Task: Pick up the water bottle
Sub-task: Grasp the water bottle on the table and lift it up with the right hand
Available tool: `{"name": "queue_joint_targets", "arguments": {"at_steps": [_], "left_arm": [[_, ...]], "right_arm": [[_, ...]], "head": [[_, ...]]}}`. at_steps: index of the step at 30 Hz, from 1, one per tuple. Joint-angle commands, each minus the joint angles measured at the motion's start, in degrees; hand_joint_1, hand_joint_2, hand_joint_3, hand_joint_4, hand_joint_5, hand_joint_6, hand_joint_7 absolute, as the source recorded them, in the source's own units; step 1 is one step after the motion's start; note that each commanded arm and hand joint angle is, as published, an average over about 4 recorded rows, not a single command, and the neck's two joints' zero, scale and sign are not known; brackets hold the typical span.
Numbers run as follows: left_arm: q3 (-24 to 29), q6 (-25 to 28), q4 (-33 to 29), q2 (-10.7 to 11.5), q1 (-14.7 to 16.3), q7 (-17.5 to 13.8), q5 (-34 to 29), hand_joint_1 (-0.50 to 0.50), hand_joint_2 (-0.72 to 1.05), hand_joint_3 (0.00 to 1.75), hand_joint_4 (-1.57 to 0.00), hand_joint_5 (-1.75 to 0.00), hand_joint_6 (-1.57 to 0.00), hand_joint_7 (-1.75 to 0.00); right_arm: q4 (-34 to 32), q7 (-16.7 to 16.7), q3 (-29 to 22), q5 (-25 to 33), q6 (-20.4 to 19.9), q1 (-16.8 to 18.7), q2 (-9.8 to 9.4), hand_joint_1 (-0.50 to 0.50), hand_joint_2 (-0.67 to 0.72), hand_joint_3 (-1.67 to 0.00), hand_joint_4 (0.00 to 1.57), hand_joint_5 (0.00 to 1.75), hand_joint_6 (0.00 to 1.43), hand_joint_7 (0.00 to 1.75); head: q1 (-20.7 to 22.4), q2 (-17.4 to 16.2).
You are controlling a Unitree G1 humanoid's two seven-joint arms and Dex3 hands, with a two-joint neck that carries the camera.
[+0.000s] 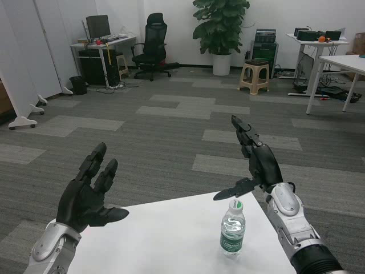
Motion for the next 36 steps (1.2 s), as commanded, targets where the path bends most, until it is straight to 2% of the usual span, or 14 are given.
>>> {"name": "queue_joint_targets", "arguments": {"at_steps": [1, 13, 20, 27, 33, 36], "left_arm": [[0.3, -0.5, -0.2, 0.2, -0.2, 0.0, -0.1, -0.50, 0.34, 0.09, 0.00, 0.00, 0.00, 0.00], [0.3, -0.5, -0.2, 0.2, -0.2, 0.0, -0.1, -0.50, 0.34, 0.07, 0.00, 0.00, 0.00, 0.00], [0.3, -0.5, -0.2, 0.2, -0.2, 0.0, -0.1, -0.50, 0.34, 0.09, 0.00, 0.00, 0.00, 0.00], [0.3, -0.5, -0.2, 0.2, -0.2, 0.0, -0.1, -0.50, 0.34, 0.09, 0.00, 0.00, 0.00, 0.00], [0.3, -0.5, 0.0, 0.2, -0.2, 0.0, -0.2, -0.50, 0.34, 0.09, 0.00, 0.00, 0.00, 0.00], [0.2, -0.5, 0.1, 0.2, -0.2, 0.0, -0.2, -0.50, 0.34, 0.09, 0.00, 0.00, 0.00, 0.00]], "right_arm": [[-0.3, -0.2, -0.1, 0.3, -0.3, -0.4, 0.07, -0.33, 0.03, -0.08, 0.00, 0.00, 0.03, 0.07], [0.5, -0.2, -1.0, 0.3, -0.3, -0.3, -0.02, -0.33, 0.03, -0.08, 0.00, 0.00, 0.03, 0.07], [5.2, -0.1, -4.6, 0.3, -0.1, 2.3, -0.11, -0.33, -0.03, -0.08, 0.00, 0.00, 0.02, 0.07], [14.9, 1.1, -7.4, 0.1, -0.2, 3.4, 0.07, -0.29, -0.03, -0.08, 0.00, 0.00, 0.03, 0.07], [22.3, 2.1, -7.2, -0.1, -0.2, 3.4, 0.11, -0.30, -0.03, -0.08, 0.00, 0.00, 0.03, 0.07], [27.3, 2.3, -5.6, -0.4, -0.3, 3.0, 0.24, -0.31, -0.03, -0.08, 0.00, 0.00, 0.03, 0.07]], "head": [[0.0, 0.0], [0.0, 0.1], [-0.2, 0.1], [-0.3, 0.1], [-0.5, 0.1], [-0.5, 0.2]]}}
